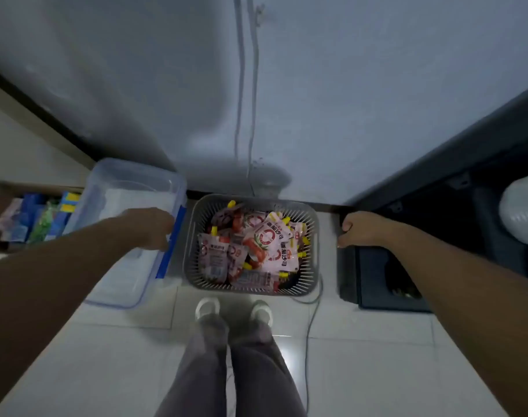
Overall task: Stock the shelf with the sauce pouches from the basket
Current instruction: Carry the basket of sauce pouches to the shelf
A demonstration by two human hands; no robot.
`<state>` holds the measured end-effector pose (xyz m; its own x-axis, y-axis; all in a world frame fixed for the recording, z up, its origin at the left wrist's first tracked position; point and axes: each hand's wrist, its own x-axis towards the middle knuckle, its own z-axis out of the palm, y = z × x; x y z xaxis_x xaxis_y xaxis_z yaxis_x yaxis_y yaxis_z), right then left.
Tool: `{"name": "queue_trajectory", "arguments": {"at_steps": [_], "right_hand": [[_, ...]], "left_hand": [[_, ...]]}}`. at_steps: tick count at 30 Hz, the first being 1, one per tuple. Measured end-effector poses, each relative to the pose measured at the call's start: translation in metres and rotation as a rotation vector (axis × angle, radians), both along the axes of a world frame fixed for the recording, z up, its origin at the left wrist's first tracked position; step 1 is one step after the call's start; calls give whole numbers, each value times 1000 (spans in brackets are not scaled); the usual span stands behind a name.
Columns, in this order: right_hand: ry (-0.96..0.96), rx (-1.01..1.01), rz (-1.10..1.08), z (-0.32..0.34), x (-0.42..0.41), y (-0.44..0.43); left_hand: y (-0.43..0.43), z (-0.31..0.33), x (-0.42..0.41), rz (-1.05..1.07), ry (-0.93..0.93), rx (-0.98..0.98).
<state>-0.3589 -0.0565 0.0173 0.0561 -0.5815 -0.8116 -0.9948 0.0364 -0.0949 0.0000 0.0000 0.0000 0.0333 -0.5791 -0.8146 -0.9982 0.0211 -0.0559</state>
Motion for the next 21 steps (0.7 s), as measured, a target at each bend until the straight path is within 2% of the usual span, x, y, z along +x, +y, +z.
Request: {"name": "queue_trajectory", "arguments": {"at_steps": [5, 11, 16, 21], "right_hand": [[-20, 102, -211, -72, -3, 11], [-47, 99, -512, -150, 2, 22], [-97, -23, -766, -204, 6, 22], [-158, -131, -975, -240, 11, 22]], "left_hand": [[-8, -58, -1, 113, 18, 85], [-7, -115, -15, 361, 201, 106], [3, -167, -14, 795, 371, 48], [4, -216, -9, 1078, 338, -115]]}}
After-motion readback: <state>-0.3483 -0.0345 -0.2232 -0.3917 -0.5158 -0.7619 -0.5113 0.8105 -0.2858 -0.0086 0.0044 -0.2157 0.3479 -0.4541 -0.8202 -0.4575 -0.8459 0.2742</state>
